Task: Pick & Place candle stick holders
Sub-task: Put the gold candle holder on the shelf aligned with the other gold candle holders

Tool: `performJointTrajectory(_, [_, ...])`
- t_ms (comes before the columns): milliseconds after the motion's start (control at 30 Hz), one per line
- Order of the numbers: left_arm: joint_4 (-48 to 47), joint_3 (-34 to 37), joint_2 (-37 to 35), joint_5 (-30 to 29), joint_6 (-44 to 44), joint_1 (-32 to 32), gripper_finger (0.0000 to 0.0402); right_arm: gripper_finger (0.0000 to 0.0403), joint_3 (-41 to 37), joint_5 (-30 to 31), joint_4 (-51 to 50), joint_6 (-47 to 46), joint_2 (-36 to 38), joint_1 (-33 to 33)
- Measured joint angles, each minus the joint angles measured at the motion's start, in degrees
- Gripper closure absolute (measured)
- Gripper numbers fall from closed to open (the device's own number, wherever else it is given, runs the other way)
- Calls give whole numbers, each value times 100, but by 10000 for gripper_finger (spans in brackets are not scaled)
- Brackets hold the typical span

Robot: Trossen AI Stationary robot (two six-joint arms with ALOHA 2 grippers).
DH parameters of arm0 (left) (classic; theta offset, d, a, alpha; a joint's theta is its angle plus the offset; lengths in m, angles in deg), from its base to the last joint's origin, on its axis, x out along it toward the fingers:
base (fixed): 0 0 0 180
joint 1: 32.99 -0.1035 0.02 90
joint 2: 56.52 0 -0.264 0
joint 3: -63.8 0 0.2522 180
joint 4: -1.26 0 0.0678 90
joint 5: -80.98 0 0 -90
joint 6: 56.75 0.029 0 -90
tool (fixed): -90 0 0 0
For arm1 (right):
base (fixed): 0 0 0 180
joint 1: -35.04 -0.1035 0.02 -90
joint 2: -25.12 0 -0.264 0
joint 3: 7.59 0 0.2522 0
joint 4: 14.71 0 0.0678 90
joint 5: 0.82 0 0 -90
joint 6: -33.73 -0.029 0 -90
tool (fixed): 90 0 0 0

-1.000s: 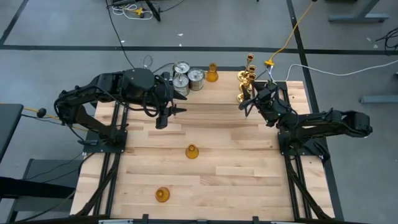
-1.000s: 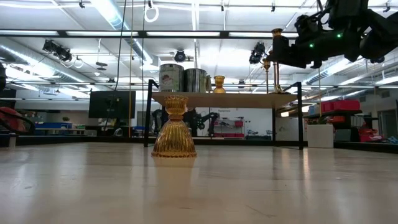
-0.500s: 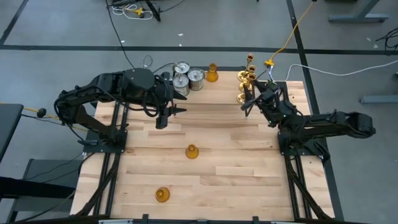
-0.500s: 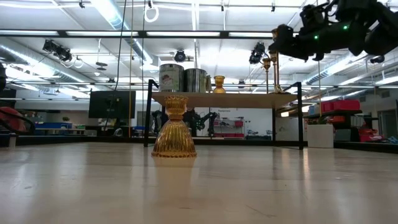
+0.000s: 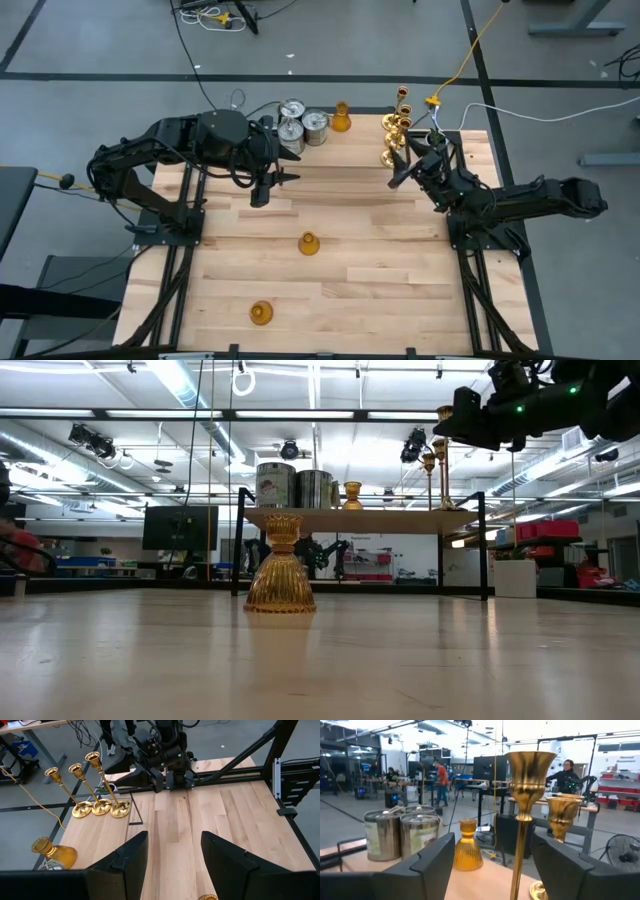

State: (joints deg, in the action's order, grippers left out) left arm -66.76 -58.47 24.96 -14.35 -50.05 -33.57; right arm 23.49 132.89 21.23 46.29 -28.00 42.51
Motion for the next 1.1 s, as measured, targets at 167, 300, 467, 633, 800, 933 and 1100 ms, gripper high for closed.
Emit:
performJointTrajectory(167, [-1, 0, 0, -1, 0, 0, 209, 140, 0, 236, -249, 1, -2, -332])
performJointTrajectory(300, [0, 0, 0, -2, 0, 0, 209, 143, 0, 236, -493, -225, -2, -585])
performJointTrajectory(467, [0, 0, 0, 0, 0, 1, 209, 174, 2, 172, -1043, -854, -2, -823])
performJointTrajectory(633, [0, 0, 0, 0, 0, 0, 209, 240, 2, 168, -1677, -1388, -2, -879])
performJointTrajectory(800, [1, 4, 35, 0, 0, -117, 209, 323, 2, 166, -1849, -1274, -2, -790])
performJointTrajectory(933, [37, 4, 73, -1, -2, -289, 209, 388, 2, 41, -2032, -1211, -2, -586])
performJointTrajectory(1100, [44, 4, 70, 0, -2, -471, 209, 389, 2, -529, -2273, -1210, -2, -211])
